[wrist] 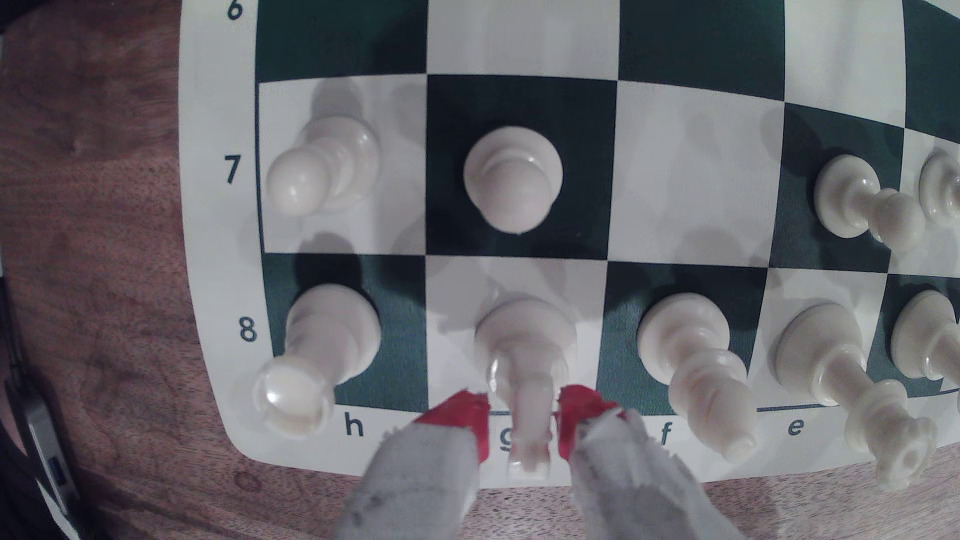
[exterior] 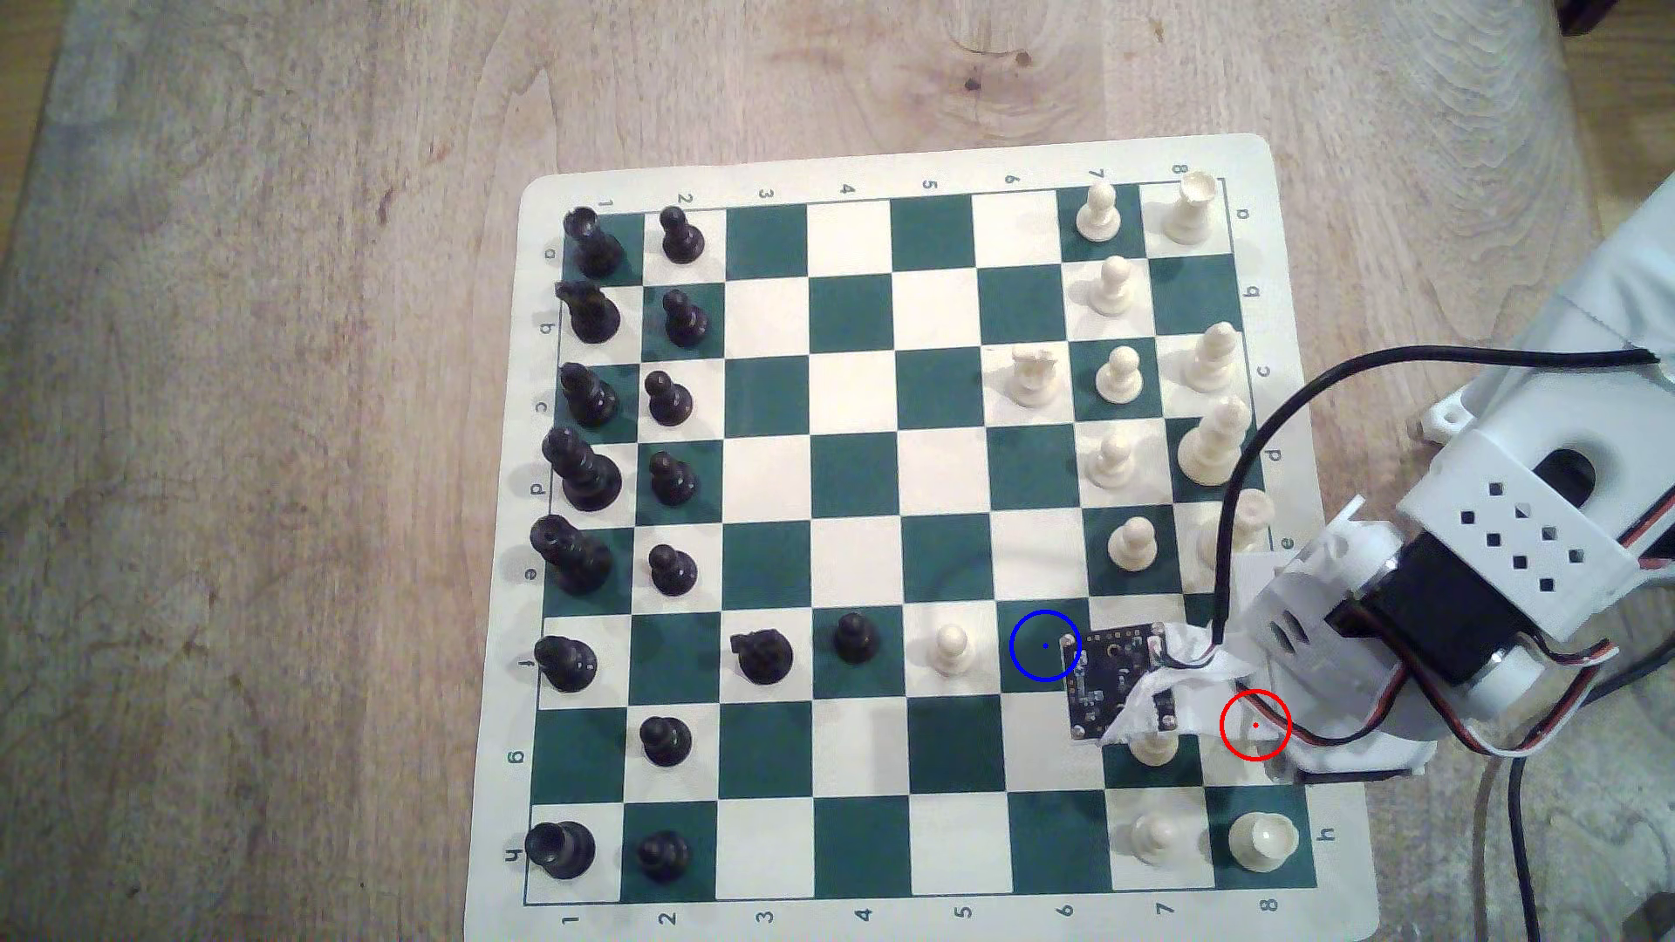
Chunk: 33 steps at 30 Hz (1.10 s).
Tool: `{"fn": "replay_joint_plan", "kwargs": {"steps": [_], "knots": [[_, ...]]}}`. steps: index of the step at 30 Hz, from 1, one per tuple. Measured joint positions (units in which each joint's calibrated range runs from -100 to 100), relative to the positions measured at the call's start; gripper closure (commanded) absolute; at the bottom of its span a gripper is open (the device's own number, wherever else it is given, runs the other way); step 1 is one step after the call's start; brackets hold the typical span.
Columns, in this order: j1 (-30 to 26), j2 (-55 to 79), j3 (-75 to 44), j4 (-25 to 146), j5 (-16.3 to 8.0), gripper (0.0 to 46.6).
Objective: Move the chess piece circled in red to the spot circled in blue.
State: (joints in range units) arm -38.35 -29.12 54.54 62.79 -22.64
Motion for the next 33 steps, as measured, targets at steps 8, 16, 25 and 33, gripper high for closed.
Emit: {"fn": "replay_joint_plan", "kwargs": {"steps": [8,16,25,33], "knots": [[-0.96,0.00,0.00,0.72,0.00,46.4],[0.52,-2.09,-8.59,9.80,1.32,46.4],[2.58,-0.84,-22.86,18.88,2.88,46.4],[12.24,6.37,-30.19,18.33,6.74,46.4]]}}
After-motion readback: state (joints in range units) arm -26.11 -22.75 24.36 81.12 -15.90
